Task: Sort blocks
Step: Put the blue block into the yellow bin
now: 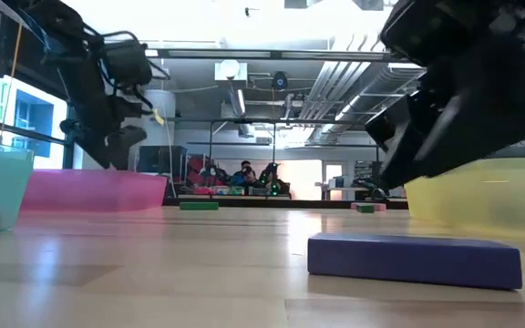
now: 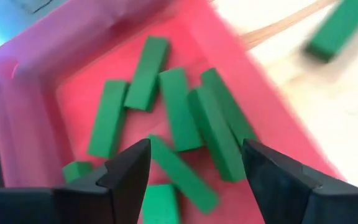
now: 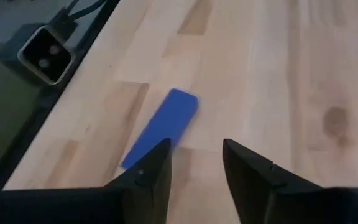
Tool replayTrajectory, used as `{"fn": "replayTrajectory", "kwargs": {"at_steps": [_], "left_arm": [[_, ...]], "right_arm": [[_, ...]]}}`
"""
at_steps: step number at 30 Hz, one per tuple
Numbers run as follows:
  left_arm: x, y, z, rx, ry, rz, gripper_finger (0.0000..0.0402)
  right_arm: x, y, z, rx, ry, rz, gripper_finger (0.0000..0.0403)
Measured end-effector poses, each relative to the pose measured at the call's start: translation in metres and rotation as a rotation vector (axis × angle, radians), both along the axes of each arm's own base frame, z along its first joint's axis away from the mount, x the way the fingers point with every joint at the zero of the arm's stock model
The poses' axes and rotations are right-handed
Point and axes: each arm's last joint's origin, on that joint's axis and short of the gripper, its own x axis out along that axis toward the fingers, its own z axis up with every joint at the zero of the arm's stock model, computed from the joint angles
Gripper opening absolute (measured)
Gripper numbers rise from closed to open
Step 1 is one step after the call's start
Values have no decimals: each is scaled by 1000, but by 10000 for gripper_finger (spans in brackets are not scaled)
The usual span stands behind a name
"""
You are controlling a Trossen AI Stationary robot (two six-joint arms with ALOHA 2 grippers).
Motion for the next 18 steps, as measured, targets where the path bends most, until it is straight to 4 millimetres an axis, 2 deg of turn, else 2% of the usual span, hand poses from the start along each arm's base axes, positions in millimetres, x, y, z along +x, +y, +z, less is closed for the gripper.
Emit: {"fn": "replayTrajectory", "kwargs": {"at_steps": [6, 10, 14, 18], "left_arm": [[8, -29, 16, 30, -133, -107, 238], [19, -56, 27, 43, -274, -219, 238], [34, -87, 37, 79, -420, -358, 238], [46, -116, 45, 141, -554, -451, 238]], "right_arm": [[-14, 23, -1, -73, -35, 90, 190], [-22, 36, -10, -179, -75, 32, 223], [-19, 44, -22, -188, -138, -22, 234], [-6, 54, -31, -178, -189, -11, 234]]}}
